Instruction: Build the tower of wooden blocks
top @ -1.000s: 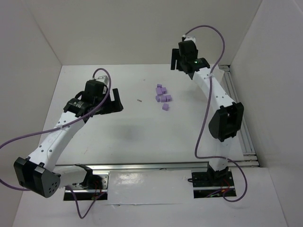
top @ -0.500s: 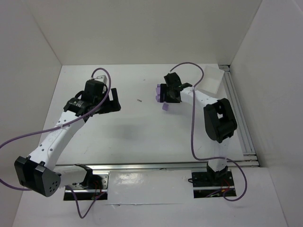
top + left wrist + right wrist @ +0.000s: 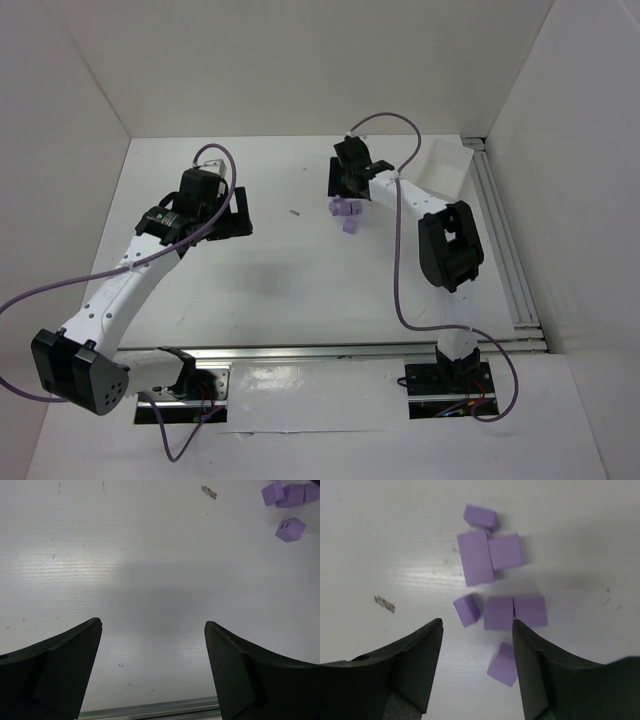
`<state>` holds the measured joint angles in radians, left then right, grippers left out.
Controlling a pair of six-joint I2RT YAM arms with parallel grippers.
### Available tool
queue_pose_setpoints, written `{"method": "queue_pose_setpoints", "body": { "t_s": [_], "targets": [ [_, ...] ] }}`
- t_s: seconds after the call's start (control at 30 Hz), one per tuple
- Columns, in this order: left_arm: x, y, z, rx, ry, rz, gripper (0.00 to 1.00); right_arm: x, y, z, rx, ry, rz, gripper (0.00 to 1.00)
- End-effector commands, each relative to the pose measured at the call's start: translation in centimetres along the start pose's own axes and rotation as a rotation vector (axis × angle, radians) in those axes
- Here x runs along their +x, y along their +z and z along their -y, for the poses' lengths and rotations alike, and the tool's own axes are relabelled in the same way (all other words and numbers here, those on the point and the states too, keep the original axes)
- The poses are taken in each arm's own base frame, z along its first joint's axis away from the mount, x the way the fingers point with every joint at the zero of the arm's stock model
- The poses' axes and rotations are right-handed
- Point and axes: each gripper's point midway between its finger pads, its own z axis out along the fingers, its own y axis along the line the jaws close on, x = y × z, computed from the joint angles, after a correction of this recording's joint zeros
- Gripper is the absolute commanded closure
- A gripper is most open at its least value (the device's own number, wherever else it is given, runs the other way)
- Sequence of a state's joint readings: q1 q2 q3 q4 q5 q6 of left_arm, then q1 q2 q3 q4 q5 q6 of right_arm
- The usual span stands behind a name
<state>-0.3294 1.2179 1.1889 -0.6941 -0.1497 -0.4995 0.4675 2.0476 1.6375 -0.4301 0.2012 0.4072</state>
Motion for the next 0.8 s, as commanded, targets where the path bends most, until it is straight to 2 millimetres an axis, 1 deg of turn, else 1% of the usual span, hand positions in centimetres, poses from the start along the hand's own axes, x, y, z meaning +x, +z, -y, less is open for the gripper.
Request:
{"method": "queue_pose_setpoints", "body": {
  "t_s": [0.0,0.03,0.07,0.13,0.17,0.2,0.27,0.3,0.33,0.37,0.4,0.43,0.5,0.53,0.57,0.6,0.67,0.7,0.73,0.77],
  "targets": [
    [-0.1,0.4,-0.6,-0.025,0.024,0.004,0.03,-2.6,0.9,-0.9,0.029,-0.032,0.043,0.37],
    [0.0,0.7,-0.6,-0.029,0.025,-0.004,0.03,-2.9,1.3,-1.1,0.030,-0.033,0.041,0.42],
    [0.0,0.7,-0.6,-0.029,0.025,-0.004,0.03,-3.3,2.4,-1.8,0.015,-0.045,0.037,0.42],
    [0.1,1.0,-1.0,-0.038,0.029,-0.011,0.03,-3.1,3.2,-2.2,0.007,-0.062,0.011,0.42],
    [0.1,1.0,-1.0,-0.038,0.029,-0.011,0.03,-2.6,4.4,-2.3,0.012,-0.074,-0.002,0.42],
    [0.1,1.0,-1.0,-0.038,0.029,-0.011,0.03,-3.3,4.4,-2.8,-0.002,-0.071,0.007,0.42],
    [0.1,1.0,-1.0,-0.038,0.029,-0.011,0.03,-2.7,5.4,-2.7,0.007,-0.075,-0.012,0.42],
    [0.1,1.0,-1.0,-0.038,0.029,-0.011,0.03,-2.7,5.4,-2.7,0.007,-0.075,-0.012,0.42],
    [0.2,1.2,-1.1,-0.042,0.039,-0.019,0.03,-2.2,5.8,-2.6,0.011,-0.078,-0.022,0.42],
    [0.2,1.2,-1.1,-0.042,0.039,-0.020,0.03,-2.5,5.9,-2.7,0.006,-0.075,-0.011,0.42],
    [0.1,1.2,-1.3,-0.048,0.032,-0.018,0.03,-2.1,6.2,-2.6,0.010,-0.077,-0.019,0.42],
    [0.1,1.2,-1.3,-0.048,0.032,-0.018,0.03,-2.1,6.2,-2.6,0.010,-0.077,-0.019,0.42],
    [0.2,1.2,-1.2,-0.038,0.032,-0.022,0.03,-1.7,6.6,-2.6,0.013,-0.070,-0.027,0.39],
    [0.4,1.7,-1.2,-0.042,0.033,-0.030,0.03,-1.4,7.0,-2.3,0.026,-0.072,-0.033,0.39],
    [0.5,1.7,-1.1,-0.033,0.033,-0.034,0.03,-1.4,7.0,-2.3,0.026,-0.072,-0.033,0.39],
    [0.5,1.7,-1.1,-0.033,0.033,-0.034,0.03,-0.9,7.2,-2.1,0.030,-0.074,-0.043,0.39],
    [0.3,1.7,-1.0,-0.030,0.032,-0.026,0.03,-1.1,7.2,-2.2,0.027,-0.072,-0.035,0.39],
    [0.6,1.8,-1.1,-0.033,0.033,-0.034,0.03,-0.7,7.6,-2.1,0.031,-0.075,-0.044,0.40],
    [0.6,1.8,-1.1,-0.033,0.033,-0.034,0.03,-0.7,7.6,-2.1,0.031,-0.084,-0.044,0.41],
    [0.6,1.8,-1.1,-0.033,0.033,-0.034,0.03,-0.2,8.0,-1.9,0.035,-0.086,-0.054,0.42]
  ]
}}
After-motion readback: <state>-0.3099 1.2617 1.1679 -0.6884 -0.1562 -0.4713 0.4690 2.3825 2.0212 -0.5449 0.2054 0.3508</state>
